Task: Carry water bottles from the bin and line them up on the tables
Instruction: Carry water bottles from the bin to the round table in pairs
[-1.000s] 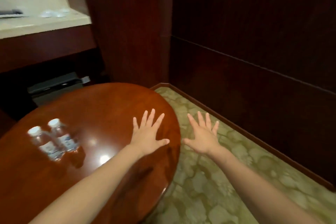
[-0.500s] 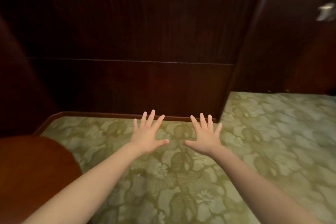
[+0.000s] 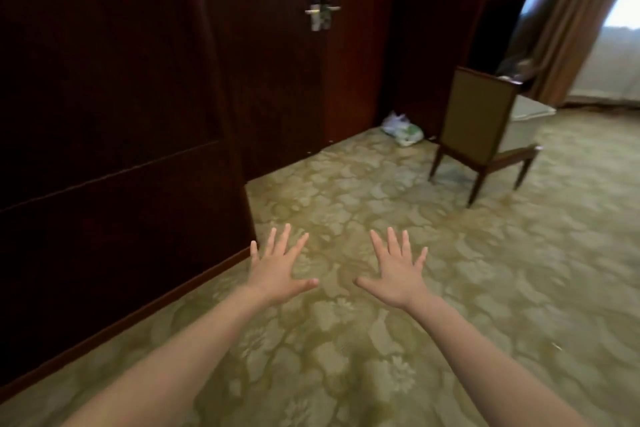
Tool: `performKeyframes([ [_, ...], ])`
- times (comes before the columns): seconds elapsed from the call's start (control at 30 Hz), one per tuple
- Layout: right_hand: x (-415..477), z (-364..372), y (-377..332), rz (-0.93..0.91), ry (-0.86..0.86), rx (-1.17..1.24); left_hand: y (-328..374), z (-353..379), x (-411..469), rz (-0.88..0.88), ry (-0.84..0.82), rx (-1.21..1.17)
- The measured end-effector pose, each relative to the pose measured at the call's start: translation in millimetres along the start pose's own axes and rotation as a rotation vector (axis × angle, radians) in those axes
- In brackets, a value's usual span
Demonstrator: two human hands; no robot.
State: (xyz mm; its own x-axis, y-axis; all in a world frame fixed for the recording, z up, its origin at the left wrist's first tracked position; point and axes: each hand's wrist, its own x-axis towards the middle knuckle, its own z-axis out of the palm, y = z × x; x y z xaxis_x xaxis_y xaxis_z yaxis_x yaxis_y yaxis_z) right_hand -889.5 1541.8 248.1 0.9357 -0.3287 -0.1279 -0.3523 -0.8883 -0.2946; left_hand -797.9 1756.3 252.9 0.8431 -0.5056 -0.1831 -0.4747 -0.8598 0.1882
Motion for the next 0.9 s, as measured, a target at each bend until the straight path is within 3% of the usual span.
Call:
performKeyframes([
  [0.23, 60, -46, 99, 0.29, 0.107, 0.028, 100, -16, 157, 0.304, -0.017, 0.038],
  [0.47, 78, -69, 188, 0.535, 0.12, 0.094, 205, -7, 246, 0.563, -0.093, 0.053],
  [0.9, 212, -159, 413, 0.639, 0.131, 0.076, 434, 9, 438, 0.674, -0.106, 0.09],
])
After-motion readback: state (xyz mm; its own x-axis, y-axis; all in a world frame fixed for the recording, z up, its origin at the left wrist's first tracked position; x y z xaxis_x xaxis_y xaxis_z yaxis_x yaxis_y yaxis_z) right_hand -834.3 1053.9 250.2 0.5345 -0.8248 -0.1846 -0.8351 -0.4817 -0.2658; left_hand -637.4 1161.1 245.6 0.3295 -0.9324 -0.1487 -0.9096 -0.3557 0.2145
